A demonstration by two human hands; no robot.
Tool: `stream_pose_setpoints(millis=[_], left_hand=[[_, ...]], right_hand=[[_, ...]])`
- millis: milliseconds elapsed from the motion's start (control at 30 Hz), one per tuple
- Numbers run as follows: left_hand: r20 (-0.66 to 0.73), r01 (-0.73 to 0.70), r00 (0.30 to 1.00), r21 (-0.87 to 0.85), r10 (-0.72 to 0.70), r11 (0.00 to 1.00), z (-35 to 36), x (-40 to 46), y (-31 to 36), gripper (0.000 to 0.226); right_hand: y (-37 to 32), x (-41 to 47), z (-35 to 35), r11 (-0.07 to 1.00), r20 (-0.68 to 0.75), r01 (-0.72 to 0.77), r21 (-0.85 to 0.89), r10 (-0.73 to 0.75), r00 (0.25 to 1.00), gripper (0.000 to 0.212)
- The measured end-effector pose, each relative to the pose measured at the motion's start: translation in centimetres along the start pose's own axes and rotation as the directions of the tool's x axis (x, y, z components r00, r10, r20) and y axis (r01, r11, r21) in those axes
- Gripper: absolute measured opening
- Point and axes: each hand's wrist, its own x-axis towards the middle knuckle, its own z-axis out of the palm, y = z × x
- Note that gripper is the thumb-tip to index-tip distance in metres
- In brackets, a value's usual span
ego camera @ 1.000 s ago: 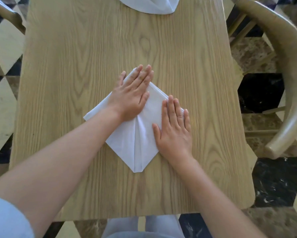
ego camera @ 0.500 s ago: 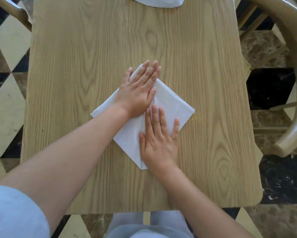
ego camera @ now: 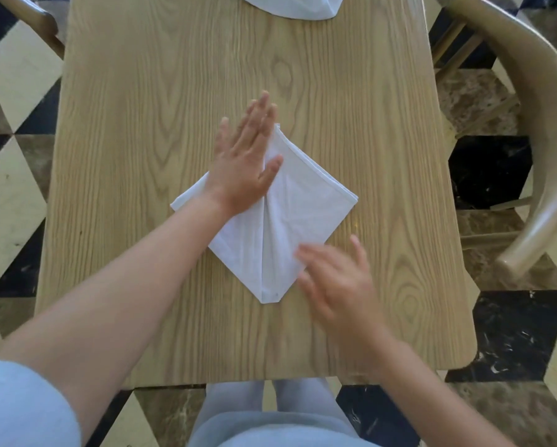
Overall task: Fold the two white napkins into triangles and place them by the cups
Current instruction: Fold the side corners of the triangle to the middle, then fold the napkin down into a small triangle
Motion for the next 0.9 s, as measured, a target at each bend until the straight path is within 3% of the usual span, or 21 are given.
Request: stream_pose_setpoints(millis=[100,167,233,333,433,533,600,733,900], left_hand=[[-0.147,0.28,0.949,-0.003,-0.277,0.96,-2.0,-2.6,-1.0,0.068],[-0.083,0.422,0.903,-0.022,-0.422,0.906,-2.8,-4.0,-1.7,0.06],[-0.017,0.436,0.9,0.008,-0.436,0.9,-3.2,-5.0,-1.9,0.049],[0.044,0.441,0.896,0.036,-0.442,0.897,-3.6,-5.1,-1.7,0.044],[0.153,0.545,0.836,-0.113,-0.527,0.831,-4.1,-4.3,-1.8,0.032],[0.191,0.536,0.843,-0.216,-0.503,0.816,-4.4,-4.1,-2.0,0.013],[0.192,0.505,0.862,-0.249,-0.469,0.827,-4.6,-4.5,-2.1,0.011],[0.244,0.515,0.856,-0.356,-0.455,0.779,-5.3,-5.2,-3.0,0.013],[0.268,0.523,0.852,-0.407,-0.449,0.749,-6.0,-5.1,-3.5,0.014]], right_hand=[[1.6,5.0,-2.1,0.991,-0.197,-0.135,0.02,0.136,0.971,0.036],[2.6,8.0,-2.6,0.967,-0.111,-0.25,-0.047,0.244,0.963,0.045],[3.5,10.1,-2.3,0.929,0.029,-0.321,-0.183,0.332,0.943,0.05],[3.4,11.5,-1.7,0.891,0.064,-0.317,-0.326,0.356,0.932,0.04],[2.9,12.0,-1.5,0.885,0.064,-0.323,-0.336,0.363,0.929,0.031],[2.8,12.2,-1.6,0.872,0.086,-0.301,-0.386,0.359,0.929,0.025],[3.0,12.1,-1.8,0.886,0.116,-0.313,-0.342,0.37,0.922,0.018],[3.5,12.1,-2.4,0.897,0.23,-0.434,-0.087,0.442,0.867,0.019],[4.4,12.6,-3.0,0.885,0.174,-0.439,0.156,0.412,0.894,0.007]])
